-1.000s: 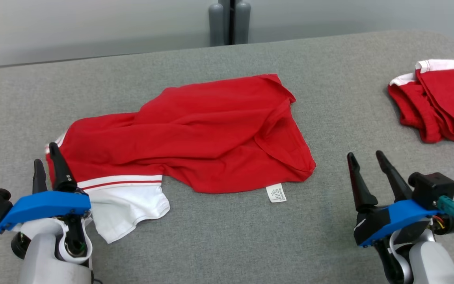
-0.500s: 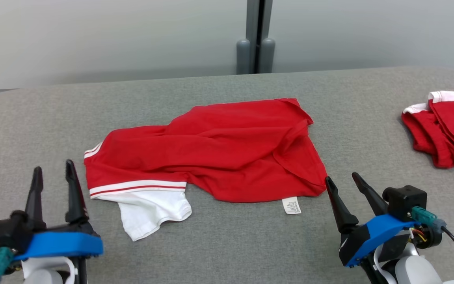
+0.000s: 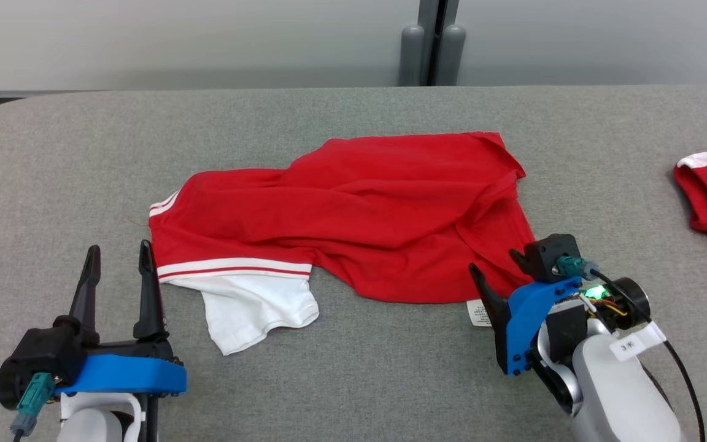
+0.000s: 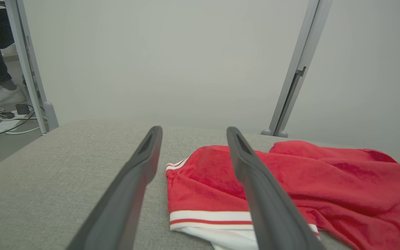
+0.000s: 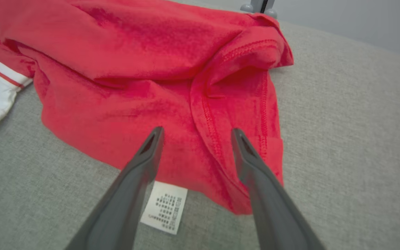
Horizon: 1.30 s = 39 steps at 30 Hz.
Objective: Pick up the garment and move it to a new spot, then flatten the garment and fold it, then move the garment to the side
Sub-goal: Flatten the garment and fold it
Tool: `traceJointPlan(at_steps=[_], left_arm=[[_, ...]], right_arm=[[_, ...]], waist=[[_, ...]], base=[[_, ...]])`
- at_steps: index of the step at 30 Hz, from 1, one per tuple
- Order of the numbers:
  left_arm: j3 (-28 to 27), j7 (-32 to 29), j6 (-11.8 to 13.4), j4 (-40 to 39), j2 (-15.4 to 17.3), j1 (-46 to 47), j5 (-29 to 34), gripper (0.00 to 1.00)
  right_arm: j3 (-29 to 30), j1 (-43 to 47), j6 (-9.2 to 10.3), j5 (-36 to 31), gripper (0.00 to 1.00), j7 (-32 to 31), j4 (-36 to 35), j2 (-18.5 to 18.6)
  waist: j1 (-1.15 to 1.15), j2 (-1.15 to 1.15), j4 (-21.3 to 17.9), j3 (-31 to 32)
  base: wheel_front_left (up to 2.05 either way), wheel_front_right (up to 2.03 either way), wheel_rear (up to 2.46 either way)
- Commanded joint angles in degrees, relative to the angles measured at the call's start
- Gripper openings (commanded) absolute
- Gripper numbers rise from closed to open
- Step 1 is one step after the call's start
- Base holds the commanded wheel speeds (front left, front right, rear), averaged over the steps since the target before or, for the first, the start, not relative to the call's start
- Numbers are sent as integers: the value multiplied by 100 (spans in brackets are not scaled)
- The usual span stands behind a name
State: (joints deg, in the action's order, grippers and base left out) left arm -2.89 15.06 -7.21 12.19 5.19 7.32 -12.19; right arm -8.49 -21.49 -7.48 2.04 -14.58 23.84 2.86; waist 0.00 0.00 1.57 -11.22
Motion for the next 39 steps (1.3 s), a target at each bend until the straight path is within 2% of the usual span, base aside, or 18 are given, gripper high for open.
traceJointPlan(at_steps=[1, 6, 8, 9, 12, 13, 14, 17, 21, 27, 32, 33, 39], left_arm=[[24, 14, -40, 16, 21, 79, -42, 100], [97, 15, -41, 44, 31, 160, -92, 100], [84, 15, -41, 54, 47, 164, -123, 100], [81, 14, -41, 50, 50, 158, -127, 100], [56, 15, -41, 51, 52, 145, -140, 100], [50, 15, -41, 54, 57, 144, -142, 100], [47, 15, -41, 63, 60, 141, -156, 100], [52, 14, -36, 76, 58, 130, -164, 100], [16, 15, -29, 67, 65, 77, -159, 100], [-25, 15, -29, 84, 88, 51, -184, 100], [0, 14, -29, 101, 96, 67, -193, 100], [1, 15, -29, 106, 97, 61, -195, 100], [7, 15, -29, 145, 85, -27, -185, 100]], right_arm=[[29, -148, -2, -91, 100, -38, 145, 35], [127, -515, -2, -256, 98, 10, 716, 50], [174, -605, -2, -278, 67, 5, 870, 49], [198, -646, -3, -286, 56, -20, 956, 63], [237, -749, -2, -262, 36, -6, 1113, 83], [250, -781, -2, -255, 8, 11, 1147, 84], [263, -805, -3, -249, 0, 25, 1175, 82], [304, -829, -2, -217, 0, 96, 1219, 81], [634, -813, -2, 232, 0, 386, 1122, 46], [1509, -509, -2, 1593, 0, 522, 932, 10], [1961, -355, -3, 1858, 0, 553, 898, 9], [1989, -325, -3, 1892, 100, 579, 890, 7], [1806, -118, -3, 2088, 100, 1052, 449, 7]], waist=[[0, 0, 79, -75], [0, 0, 185, -162], [0, 0, 203, -175], [0, 0, 208, -180], [0, 0, 212, -197], [0, 0, 207, -204], [0, 0, 200, -208], [0, 0, 181, -212], [0, 0, 100, -184], [0, 0, -53, -109], [0, 0, -160, -79], [0, 0, -178, -66], [0, 0, -230, 98]], base=[[0, 0, 0], [0, 0, 0], [0, 0, 0], [0, 0, 0], [0, 0, 0], [0, 0, 0], [0, 0, 0], [0, 0, 0], [0, 0, 0], [0, 0, 0], [0, 0, 0], [0, 0, 0], [0, 0, 0]])
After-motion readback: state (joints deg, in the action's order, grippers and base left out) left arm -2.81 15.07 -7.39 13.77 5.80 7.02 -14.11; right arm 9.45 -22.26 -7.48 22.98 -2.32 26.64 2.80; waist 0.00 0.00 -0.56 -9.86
